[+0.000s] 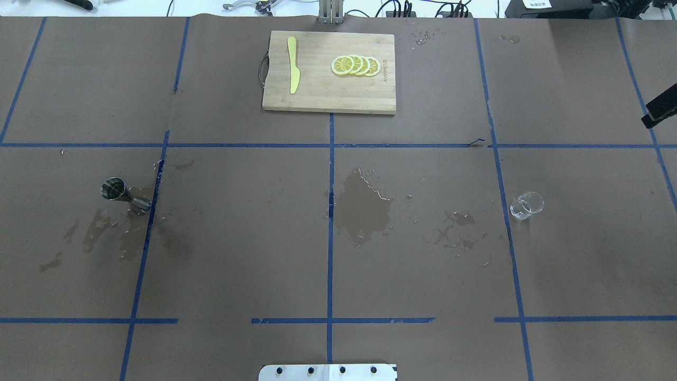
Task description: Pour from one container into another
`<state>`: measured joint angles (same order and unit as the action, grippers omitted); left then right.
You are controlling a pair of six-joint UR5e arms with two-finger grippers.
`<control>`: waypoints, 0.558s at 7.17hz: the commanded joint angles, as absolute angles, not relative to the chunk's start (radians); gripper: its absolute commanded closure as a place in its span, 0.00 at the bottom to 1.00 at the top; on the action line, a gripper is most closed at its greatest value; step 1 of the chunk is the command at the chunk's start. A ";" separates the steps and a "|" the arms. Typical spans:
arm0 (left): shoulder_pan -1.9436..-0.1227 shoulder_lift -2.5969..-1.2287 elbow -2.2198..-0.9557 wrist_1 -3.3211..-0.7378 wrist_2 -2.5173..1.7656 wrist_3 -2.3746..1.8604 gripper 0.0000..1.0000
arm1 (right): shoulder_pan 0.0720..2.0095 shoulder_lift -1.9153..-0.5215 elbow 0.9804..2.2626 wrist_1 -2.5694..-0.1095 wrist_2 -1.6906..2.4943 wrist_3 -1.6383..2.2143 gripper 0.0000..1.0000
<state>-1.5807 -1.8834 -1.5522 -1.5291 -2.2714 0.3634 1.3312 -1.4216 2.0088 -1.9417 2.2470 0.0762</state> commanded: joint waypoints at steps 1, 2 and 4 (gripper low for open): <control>-1.617 -1.811 -1.482 -1.580 -2.296 0.367 0.00 | 1.455 -1.511 1.965 -1.941 2.272 -0.083 0.00; -1.617 -1.752 -1.483 -1.589 -2.293 0.365 0.00 | 1.465 -1.555 1.967 -1.930 2.284 -0.071 0.00; -1.615 -1.720 -1.493 -1.591 -2.287 0.254 0.00 | 1.463 -1.548 1.904 -1.908 2.283 0.030 0.00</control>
